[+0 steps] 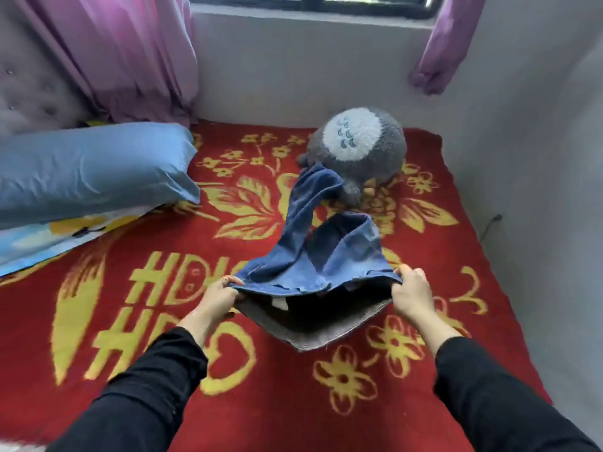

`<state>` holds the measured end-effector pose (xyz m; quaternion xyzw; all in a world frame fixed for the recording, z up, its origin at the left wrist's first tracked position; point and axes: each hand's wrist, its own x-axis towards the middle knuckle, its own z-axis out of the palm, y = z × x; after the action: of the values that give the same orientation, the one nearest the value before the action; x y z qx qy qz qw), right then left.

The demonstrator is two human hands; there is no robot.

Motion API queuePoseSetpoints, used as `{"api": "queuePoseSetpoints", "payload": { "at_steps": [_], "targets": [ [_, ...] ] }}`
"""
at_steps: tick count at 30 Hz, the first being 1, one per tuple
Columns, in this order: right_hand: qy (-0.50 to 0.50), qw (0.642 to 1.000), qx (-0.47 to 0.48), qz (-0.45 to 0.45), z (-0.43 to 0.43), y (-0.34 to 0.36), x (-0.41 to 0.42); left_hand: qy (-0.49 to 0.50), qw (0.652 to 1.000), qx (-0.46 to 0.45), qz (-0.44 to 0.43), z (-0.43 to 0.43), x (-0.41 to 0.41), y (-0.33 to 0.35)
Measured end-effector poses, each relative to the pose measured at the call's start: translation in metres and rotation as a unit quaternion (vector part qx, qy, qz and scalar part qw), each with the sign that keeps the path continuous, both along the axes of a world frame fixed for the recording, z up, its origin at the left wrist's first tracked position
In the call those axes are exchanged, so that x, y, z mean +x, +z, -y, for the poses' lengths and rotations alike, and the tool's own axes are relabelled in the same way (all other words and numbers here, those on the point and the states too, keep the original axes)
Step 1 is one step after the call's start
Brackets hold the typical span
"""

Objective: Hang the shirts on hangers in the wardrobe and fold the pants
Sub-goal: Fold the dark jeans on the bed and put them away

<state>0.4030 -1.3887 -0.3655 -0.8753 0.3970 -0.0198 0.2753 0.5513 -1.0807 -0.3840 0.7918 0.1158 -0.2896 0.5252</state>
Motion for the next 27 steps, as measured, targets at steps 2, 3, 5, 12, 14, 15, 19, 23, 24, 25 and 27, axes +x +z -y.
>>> {"api": "queuePoseSetpoints", "payload": {
  "at_steps": [2, 3, 5, 12, 14, 15, 19, 23, 24, 25, 27],
  "targets": [
    [0.011, 0.998, -0.002, -0.056, -0.009, -0.026, -0.019, -0.03, 0.998, 0.041, -0.026, -0.011, -0.026, -0.029],
    [0.013, 0.997, -0.002, -0.073, -0.012, -0.034, -0.027, -0.033, 0.998, 0.048, -0.03, -0.016, -0.034, -0.037],
    [0.006, 0.997, 0.005, -0.078, -0.014, -0.041, -0.038, -0.039, 0.998, 0.038, -0.026, -0.028, -0.04, -0.044],
    [0.156, 0.972, -0.029, -0.174, -0.032, -0.069, -0.089, -0.239, 0.964, 0.114, -0.008, -0.095, -0.08, -0.075],
    [0.202, 0.948, -0.043, -0.241, -0.045, -0.093, -0.109, -0.287, 0.945, 0.156, -0.019, -0.105, -0.1, -0.097],
    [0.216, 0.94, -0.046, -0.259, -0.051, -0.104, -0.119, -0.303, 0.935, 0.181, -0.017, -0.109, -0.108, -0.108],
    [0.275, 0.895, -0.052, -0.348, -0.069, -0.143, -0.151, -0.367, 0.893, 0.257, -0.041, -0.121, -0.135, -0.141],
    [0.271, 0.857, 0.032, -0.437, -0.082, -0.171, -0.157, -0.442, 0.84, 0.286, -0.133, -0.12, -0.146, -0.172],
    [0.26, 0.864, 0.045, -0.429, -0.084, -0.175, -0.149, -0.441, 0.839, 0.29, -0.132, -0.115, -0.142, -0.179],
    [0.247, 0.878, 0.049, -0.407, -0.086, -0.18, -0.138, -0.43, 0.846, 0.294, -0.112, -0.109, -0.135, -0.185],
    [0.224, 0.905, 0.061, -0.356, -0.089, -0.186, -0.108, -0.385, 0.871, 0.302, -0.046, -0.091, -0.116, -0.193]
  ]
}}
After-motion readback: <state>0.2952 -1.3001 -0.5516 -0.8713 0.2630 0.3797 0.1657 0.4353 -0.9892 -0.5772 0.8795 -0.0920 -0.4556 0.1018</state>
